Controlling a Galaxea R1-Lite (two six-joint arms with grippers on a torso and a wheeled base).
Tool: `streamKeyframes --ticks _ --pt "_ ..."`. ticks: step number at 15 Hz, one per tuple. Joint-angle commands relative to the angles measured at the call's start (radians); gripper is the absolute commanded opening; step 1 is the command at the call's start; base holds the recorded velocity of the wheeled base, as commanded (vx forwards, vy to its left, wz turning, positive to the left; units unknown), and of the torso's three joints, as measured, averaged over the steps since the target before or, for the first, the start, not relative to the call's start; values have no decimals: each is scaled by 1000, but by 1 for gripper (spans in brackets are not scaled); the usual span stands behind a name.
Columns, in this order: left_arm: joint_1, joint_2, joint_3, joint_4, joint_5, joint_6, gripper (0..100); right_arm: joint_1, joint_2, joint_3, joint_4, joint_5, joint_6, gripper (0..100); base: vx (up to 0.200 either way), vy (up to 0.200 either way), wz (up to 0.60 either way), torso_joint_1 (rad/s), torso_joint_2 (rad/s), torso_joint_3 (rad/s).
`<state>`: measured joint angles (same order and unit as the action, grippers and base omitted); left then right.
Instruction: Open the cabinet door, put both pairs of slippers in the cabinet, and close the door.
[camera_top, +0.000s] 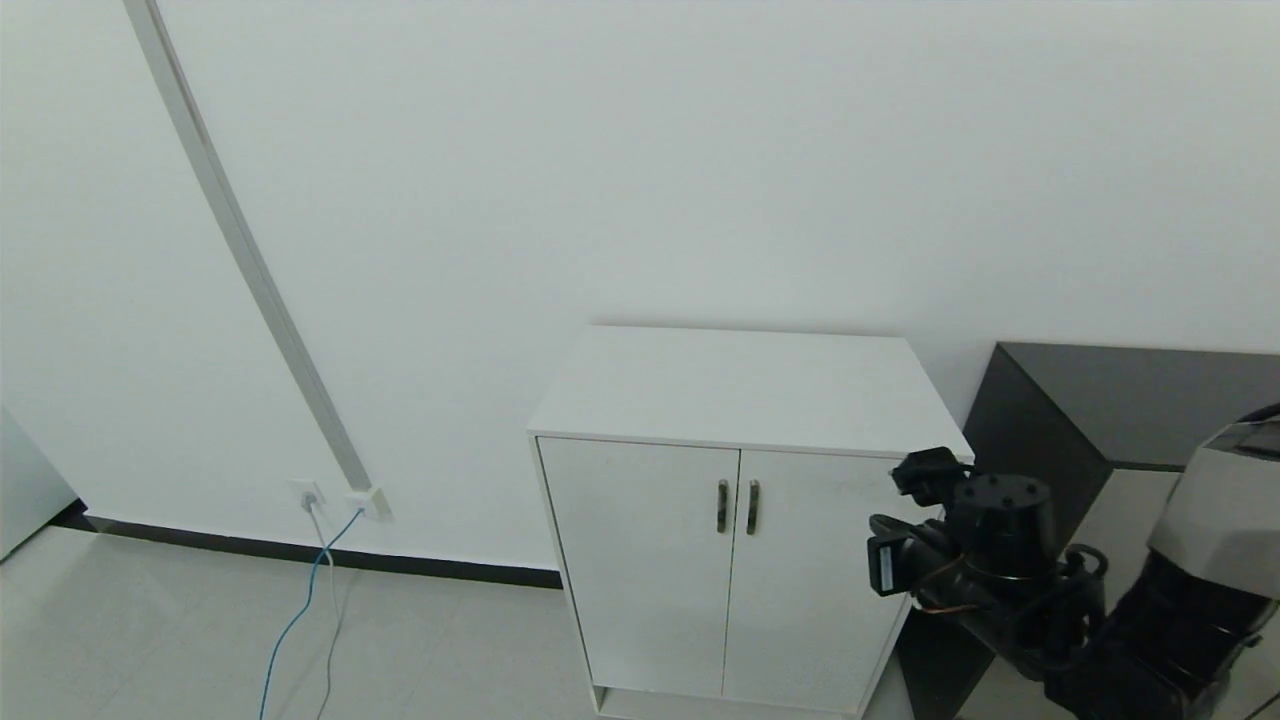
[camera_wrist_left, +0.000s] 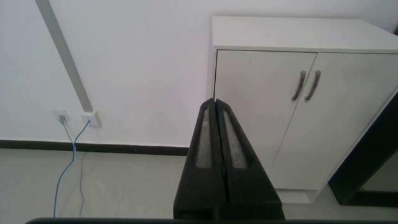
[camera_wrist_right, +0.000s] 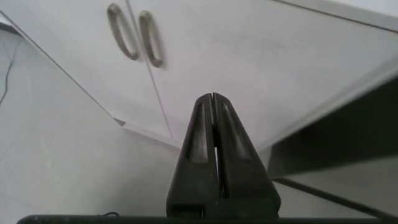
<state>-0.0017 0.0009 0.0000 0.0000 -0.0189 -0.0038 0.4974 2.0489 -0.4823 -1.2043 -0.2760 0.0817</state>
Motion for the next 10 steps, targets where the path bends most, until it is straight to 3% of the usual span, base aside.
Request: streamKeyframes --ticks 1,7,10 --pt "0 1 0 0 1 -1 0 -34 -154 113 -3 0 0 0 0 0 0 0 0 0" --pt "0 1 0 0 -1 -1 0 -172 -386 340 2 -6 -2 0 0 0 0 0 0 0" --pt "0 1 0 0 1 -1 0 -264 -486 459 2 -74 -2 0 0 0 0 0 0 0"
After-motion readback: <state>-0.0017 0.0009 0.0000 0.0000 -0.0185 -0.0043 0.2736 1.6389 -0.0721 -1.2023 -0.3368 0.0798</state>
